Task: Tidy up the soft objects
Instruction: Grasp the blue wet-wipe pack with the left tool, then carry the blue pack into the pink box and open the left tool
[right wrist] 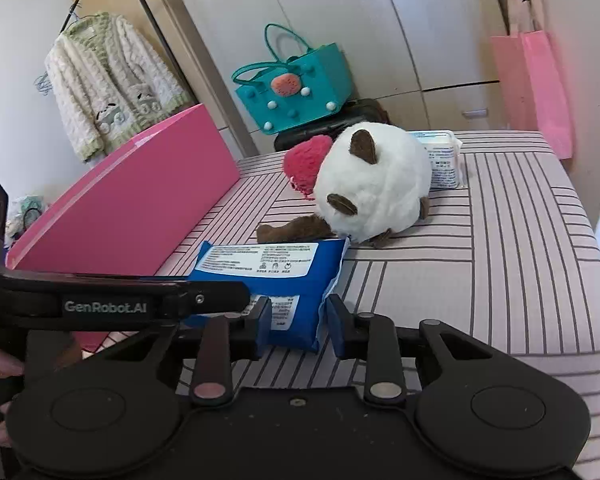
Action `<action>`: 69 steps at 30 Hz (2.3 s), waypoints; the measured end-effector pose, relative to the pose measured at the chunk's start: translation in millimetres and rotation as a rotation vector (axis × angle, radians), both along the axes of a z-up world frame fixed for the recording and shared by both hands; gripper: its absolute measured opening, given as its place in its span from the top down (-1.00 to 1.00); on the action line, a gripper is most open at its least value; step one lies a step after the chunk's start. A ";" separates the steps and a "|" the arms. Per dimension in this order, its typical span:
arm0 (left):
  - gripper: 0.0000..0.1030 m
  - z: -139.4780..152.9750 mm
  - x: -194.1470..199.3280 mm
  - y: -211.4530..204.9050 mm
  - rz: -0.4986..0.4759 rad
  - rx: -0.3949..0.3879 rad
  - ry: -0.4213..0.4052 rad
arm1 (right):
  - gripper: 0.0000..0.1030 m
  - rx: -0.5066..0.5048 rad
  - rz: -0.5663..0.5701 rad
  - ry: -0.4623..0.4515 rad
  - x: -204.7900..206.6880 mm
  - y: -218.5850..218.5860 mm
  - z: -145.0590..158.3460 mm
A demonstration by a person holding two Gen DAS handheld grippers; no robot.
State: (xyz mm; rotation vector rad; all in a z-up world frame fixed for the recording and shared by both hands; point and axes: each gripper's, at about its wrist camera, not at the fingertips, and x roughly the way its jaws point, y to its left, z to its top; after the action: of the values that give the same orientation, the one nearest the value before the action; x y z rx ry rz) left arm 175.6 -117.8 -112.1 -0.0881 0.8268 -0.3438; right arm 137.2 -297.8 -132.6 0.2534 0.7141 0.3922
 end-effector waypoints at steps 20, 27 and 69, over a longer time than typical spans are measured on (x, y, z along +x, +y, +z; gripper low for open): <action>0.21 26.8 -49.3 12.7 -0.119 0.004 -0.057 | 0.57 0.151 -0.056 0.078 -35.8 -6.9 13.2; 0.22 39.8 -73.4 24.5 -0.171 0.038 -0.051 | 0.57 0.171 -0.015 0.180 -50.8 5.4 16.5; 0.27 128.8 -156.8 175.2 -0.045 0.025 -0.077 | 0.46 0.130 0.313 0.120 -96.1 136.6 122.4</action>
State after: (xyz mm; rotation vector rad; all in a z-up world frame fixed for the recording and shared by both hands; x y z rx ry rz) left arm 18.8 57.4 16.8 -0.0329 0.7579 -0.3767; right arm 41.1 -161.2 -10.2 0.2907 0.8508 0.7278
